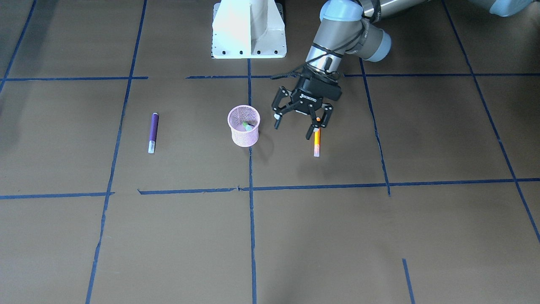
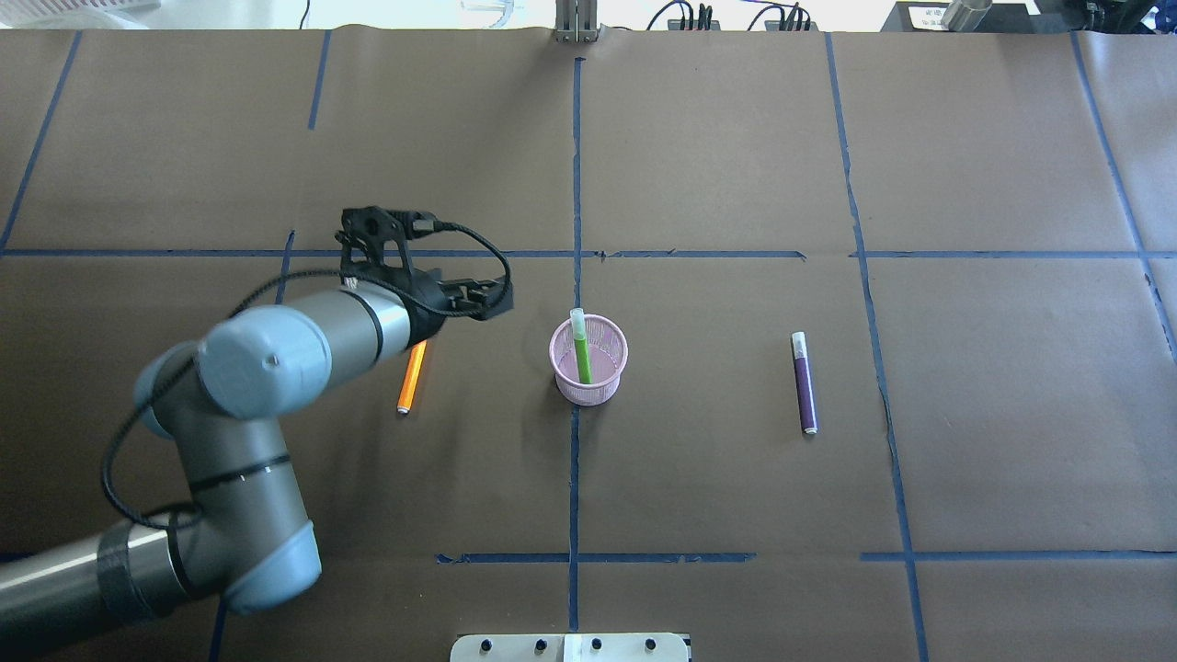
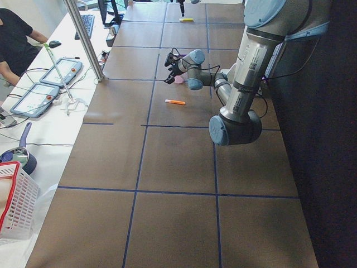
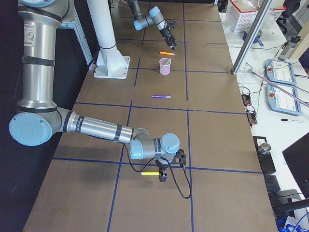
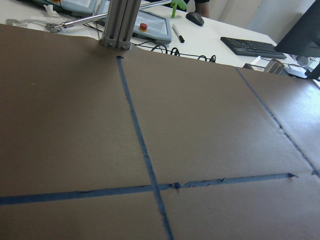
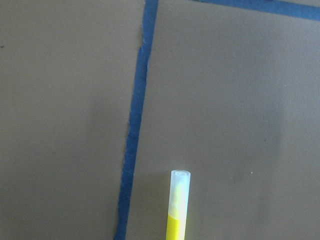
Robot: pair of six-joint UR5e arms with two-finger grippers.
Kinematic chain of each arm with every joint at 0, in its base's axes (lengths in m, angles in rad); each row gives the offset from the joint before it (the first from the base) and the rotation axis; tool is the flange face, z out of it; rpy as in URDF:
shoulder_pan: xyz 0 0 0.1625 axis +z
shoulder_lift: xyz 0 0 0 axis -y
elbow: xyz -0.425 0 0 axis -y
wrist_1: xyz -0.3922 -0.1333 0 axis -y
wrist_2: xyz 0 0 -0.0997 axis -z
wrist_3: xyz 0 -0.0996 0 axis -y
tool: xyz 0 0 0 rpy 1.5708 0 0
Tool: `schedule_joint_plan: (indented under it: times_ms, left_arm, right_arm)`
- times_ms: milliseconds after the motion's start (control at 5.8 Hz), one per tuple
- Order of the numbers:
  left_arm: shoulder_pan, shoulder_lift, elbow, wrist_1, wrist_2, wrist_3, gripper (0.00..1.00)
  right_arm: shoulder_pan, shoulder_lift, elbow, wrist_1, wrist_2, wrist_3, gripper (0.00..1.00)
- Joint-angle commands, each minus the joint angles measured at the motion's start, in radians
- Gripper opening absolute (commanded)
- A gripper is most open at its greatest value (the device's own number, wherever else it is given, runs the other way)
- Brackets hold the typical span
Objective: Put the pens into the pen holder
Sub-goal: 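Move the left gripper back and down onto the orange marker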
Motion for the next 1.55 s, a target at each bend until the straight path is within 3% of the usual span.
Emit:
schedule_joint_plan:
  times_ms: [0, 517, 1034, 1207, 1379]
  left_arm:
    - [-0.154, 0.000, -0.085, 0.403, -0.264, 0.025, 0.94]
    - [-0.170, 0.001, -0.155, 0.736, -0.337, 0.286, 0.94]
    - [-0.172, 0.004, -0.164, 0.743, -0.339, 0.290, 0.94]
    - [-0.172, 0.004, -0.164, 0.743, -0.339, 0.290, 0.94]
    - [-0.172, 0.006, -0.162, 0.743, -0.339, 0.290, 0.94]
  right_arm:
    - [-0.002, -0.007, -0.011, 0.011, 0.003, 0.026, 0.99]
    - [-0.020, -0.005, -0.060, 0.061, 0.004, 0.029, 0.98]
    - [-0.066, -0.002, -0.081, 0.069, 0.018, 0.052, 0.94]
    - [-0.078, -0.002, -0.083, 0.068, 0.017, 0.052, 0.84]
    - [-0.080, -0.002, -0.083, 0.066, 0.017, 0.054, 0.47]
